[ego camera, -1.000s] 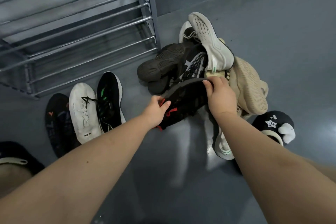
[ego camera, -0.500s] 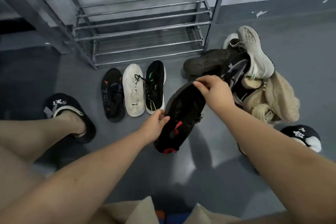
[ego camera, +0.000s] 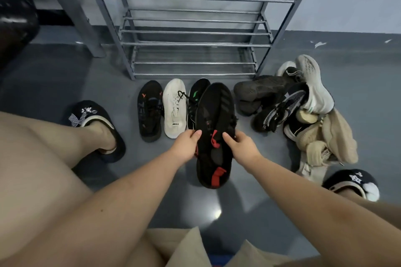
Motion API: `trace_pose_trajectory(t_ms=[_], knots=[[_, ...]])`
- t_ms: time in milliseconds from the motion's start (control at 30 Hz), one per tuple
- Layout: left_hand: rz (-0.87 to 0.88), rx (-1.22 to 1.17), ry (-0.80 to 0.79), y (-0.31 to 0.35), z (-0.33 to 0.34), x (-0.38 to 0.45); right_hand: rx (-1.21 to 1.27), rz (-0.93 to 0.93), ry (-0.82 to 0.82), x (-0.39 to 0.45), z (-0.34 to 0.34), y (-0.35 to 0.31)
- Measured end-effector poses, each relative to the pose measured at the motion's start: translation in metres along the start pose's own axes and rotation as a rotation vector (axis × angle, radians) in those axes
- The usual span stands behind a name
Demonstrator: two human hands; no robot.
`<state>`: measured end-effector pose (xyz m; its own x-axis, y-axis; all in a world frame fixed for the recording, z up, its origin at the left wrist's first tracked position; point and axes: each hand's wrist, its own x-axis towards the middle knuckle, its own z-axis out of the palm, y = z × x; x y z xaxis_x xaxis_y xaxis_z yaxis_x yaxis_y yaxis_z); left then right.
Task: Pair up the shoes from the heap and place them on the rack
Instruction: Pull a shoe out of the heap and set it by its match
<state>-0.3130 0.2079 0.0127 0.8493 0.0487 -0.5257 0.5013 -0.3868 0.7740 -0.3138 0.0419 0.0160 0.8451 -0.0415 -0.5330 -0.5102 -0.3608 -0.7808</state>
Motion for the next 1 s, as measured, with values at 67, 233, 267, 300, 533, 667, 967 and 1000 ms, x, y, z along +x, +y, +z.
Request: trace_pose_trajectory(t_ms=[67,233,267,300,533,667,967,1000], knots=[[-0.019,-0.034,-0.01,-0.002,0.0,0.001,0.046,0.02,-0.008,-0.001,0.003,0.004],[-0.136,-0.262,-0.111,-0.002,0.01,0.01,0.112,0.062,0.013,0.006,-0.001,0.007],[-0.146,-0.287,-0.126,-0.002,0.013,0.013,0.124,0.068,0.02,0.008,-0.003,0.007],[-0.153,-0.304,-0.134,-0.001,0.016,0.015,0.139,0.067,0.029,0.01,-0.005,0.008],[-0.159,-0.29,-0.169,0.004,0.03,0.039,0.189,0.08,0.071,0.037,-0.009,0.013],[-0.174,-0.319,-0.177,0.013,0.03,0.065,0.231,0.105,0.068,0.059,-0.009,0.014],[-0.285,-0.282,-0.126,0.032,0.026,0.147,0.388,0.176,0.052,0.136,-0.002,0.006],[-0.303,-0.296,-0.115,0.031,0.027,0.155,0.403,0.181,0.049,0.145,-0.002,0.005]])
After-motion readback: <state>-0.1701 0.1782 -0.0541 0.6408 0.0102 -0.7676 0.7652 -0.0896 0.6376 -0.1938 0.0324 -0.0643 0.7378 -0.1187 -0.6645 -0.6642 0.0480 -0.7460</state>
